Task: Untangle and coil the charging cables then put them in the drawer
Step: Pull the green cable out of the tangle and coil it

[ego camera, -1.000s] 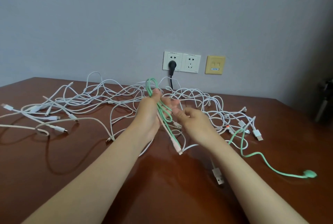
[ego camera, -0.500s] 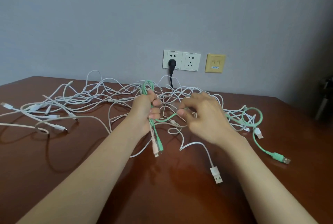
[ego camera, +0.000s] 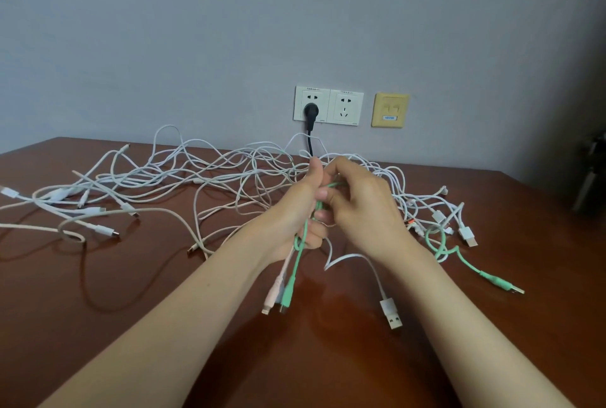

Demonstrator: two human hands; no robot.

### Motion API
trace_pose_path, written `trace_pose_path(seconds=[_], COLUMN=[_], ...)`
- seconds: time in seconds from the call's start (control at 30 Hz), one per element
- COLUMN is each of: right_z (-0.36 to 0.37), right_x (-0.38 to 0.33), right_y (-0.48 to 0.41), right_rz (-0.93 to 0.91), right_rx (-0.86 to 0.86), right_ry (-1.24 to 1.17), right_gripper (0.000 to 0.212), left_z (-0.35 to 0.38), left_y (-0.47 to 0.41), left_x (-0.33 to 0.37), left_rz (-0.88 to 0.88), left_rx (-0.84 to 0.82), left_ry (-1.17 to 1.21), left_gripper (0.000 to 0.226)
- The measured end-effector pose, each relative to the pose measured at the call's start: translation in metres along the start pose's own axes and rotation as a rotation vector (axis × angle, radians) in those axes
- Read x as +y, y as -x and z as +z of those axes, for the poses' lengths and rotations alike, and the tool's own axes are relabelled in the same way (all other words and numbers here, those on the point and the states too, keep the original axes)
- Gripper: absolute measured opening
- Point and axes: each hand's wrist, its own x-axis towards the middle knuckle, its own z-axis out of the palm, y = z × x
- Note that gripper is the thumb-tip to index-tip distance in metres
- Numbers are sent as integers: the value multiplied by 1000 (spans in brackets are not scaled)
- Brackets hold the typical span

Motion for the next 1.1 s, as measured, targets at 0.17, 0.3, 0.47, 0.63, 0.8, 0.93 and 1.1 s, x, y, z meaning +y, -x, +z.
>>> trace_pose_path(seconds=[0.17, 0.3, 0.47, 0.63, 0.8, 0.93, 1.1], right_z=[-7, -13, -16, -12, -6, -7, -8], right_x=[5, 11, 14, 14, 13, 16, 7], right_y=[-3, -5, -6, -5, -6, -6, -5], right_rz=[44, 95, 178, 195, 185, 284, 240], right_rx=[147, 180, 148, 122, 94, -78, -143], right_ry=[49, 38, 37, 12, -40, 25, 85], right_gripper=[16, 14, 2, 6, 22, 16, 22], left_z=[1, -2, -6, -2, -5, -12, -12], left_y=[4, 7, 5, 3, 1, 2, -1], left_x=[-4, -5, -9, -10, -8, 0, 0], left_rz=[55, 77, 89, 83, 9, 52, 169], left_rx=[-21, -96, -86, 27, 87, 158, 255], left_ry=[-201, -332, -452, -242, -24, 110, -8], left_gripper=[53, 42, 37, 34, 34, 28, 30])
